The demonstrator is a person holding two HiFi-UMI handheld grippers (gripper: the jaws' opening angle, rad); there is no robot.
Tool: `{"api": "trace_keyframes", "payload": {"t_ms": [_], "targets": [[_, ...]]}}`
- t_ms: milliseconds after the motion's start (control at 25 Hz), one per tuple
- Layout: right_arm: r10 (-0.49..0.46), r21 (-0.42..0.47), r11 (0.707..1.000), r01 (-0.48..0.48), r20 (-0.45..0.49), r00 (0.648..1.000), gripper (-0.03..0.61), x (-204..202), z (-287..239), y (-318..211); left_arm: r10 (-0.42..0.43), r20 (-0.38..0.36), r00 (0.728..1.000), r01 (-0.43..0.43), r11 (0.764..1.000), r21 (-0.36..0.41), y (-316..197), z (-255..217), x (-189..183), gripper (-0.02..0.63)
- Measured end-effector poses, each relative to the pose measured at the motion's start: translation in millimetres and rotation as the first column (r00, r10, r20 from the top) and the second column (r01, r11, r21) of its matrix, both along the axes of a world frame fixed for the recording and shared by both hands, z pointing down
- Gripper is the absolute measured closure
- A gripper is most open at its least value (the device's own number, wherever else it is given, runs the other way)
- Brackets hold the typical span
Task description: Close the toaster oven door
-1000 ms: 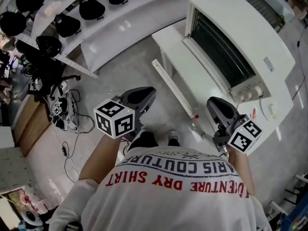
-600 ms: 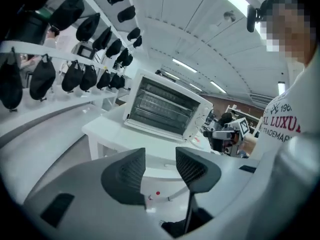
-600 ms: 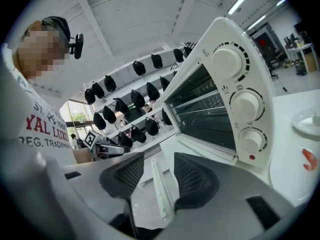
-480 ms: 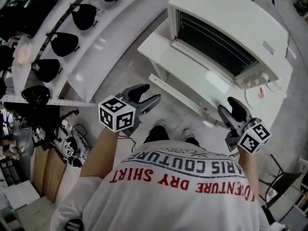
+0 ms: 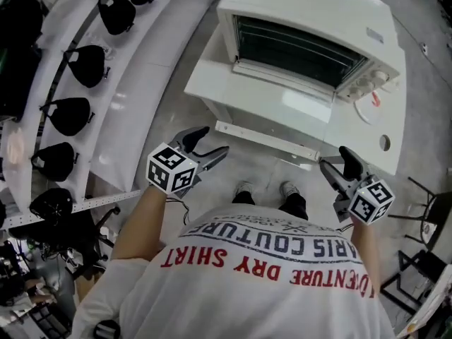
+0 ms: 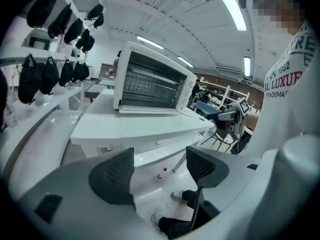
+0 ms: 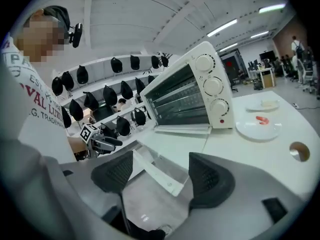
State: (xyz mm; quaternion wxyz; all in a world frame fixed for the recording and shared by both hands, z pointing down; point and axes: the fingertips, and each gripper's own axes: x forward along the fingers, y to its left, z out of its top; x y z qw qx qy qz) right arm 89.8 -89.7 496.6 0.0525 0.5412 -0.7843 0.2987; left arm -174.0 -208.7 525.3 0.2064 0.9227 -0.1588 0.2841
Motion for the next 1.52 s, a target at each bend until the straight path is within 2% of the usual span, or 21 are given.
{"api": "trace_keyframes", "payload": {"t_ms": [200,360,520,640,800,1040,1120,1280,1400,1520], "targets": [[0.039,-0.075,0.996,-0.046,-0.095,0.995,0.245,-7.7,42.4,22.4,0.06,0.036,0.998,-0.059,0.998,-0.019,-15.5,32.4,-3.3,0.287],[0.05,-0.096,0.993,-0.067,-0.166,0.985,0.245,-10.2,70.0,20.4,0.078,0.065,0.995,-0.077,0.997,-0.014,-26.2,55.0,-2.1,0.287],[0.052,-0.109,0.99,-0.086,-0.285,0.957,0.245,-6.7,94.2,16.3,0.065,0.041,0.997,-0.064,0.998,-0.019,-32.9,70.7,-0.9,0.287],[0.056,-0.126,0.987,-0.103,-0.334,0.941,0.246,-4.8,113.4,11.1,0.089,0.049,0.995,-0.089,0.996,0.011,-37.1,78.5,3.1,0.287],[0.089,-0.137,0.98,-0.143,-0.339,0.937,0.247,-7.4,132.1,4.3,0.116,0.07,0.991,-0.118,0.992,0.035,-30.3,92.6,9.1,0.287],[0.113,-0.093,0.985,-0.148,-0.31,0.944,0.253,-14.7,133.5,-14.7,0.124,0.062,0.99,-0.128,0.99,0.056,-35.3,96.6,20.9,0.29],[0.118,-0.078,0.986,-0.148,-0.31,0.943,0.296,-13.6,133.4,-18.9,0.13,0.056,0.99,-0.133,0.989,0.057,-37.3,96.3,22.5,0.304],[0.087,-0.065,0.991,-0.114,-0.32,0.943,0.349,-22.1,132.1,-19.8,0.17,0.045,0.984,-0.172,0.983,0.058,-32.0,94.7,24.1,0.378],[0.085,-0.049,0.993,-0.107,-0.326,0.941,0.404,-25.2,129.1,-20.5,0.169,0.033,0.985,-0.171,0.983,0.063,-32.3,91.9,25.0,0.383],[0.101,-0.044,0.992,-0.121,-0.317,0.943,0.411,-23.8,126.3,-19.6,0.169,0.023,0.985,-0.17,0.984,0.057,-31.8,90.1,26.8,0.387]]}}
